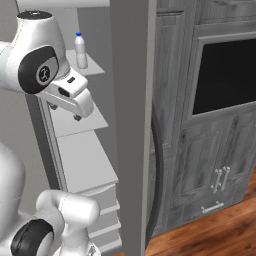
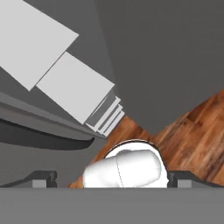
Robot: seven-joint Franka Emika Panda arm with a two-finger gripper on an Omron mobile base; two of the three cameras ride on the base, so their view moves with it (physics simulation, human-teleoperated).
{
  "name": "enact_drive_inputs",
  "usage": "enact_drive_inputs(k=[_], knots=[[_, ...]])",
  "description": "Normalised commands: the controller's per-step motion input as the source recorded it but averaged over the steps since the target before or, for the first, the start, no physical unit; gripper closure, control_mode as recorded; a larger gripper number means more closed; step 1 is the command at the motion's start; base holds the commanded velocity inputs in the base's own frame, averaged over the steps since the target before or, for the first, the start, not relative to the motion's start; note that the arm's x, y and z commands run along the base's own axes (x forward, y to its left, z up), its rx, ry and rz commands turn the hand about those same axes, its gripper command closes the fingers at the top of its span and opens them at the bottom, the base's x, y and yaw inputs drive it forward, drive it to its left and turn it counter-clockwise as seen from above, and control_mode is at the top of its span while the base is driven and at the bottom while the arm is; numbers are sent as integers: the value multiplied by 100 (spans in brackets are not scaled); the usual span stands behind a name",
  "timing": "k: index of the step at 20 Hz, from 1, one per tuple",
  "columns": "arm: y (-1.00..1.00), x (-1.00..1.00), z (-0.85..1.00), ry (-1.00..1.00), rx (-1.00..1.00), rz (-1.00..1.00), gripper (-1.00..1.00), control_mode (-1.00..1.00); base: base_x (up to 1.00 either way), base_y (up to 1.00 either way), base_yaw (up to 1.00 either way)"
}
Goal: Take the bottled waters from the counter and place them in the freezer to freeze. Close the freezer door after placing the bottles.
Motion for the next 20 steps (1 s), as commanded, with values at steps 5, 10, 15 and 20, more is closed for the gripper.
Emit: enact_drive_inputs(k=[5, 10, 15, 20], knots=[[0, -17, -61, 0, -5, 5, -100, -100, 0, 0, 0], [11, -3, -81, 0, -8, 12, -100, -100, 0, 0, 0], [27, 0, -59, 0, -16, 17, -100, -100, 0, 0, 0], [2, 0, -27, 8, -5, 6, -100, -100, 0, 0, 0]])
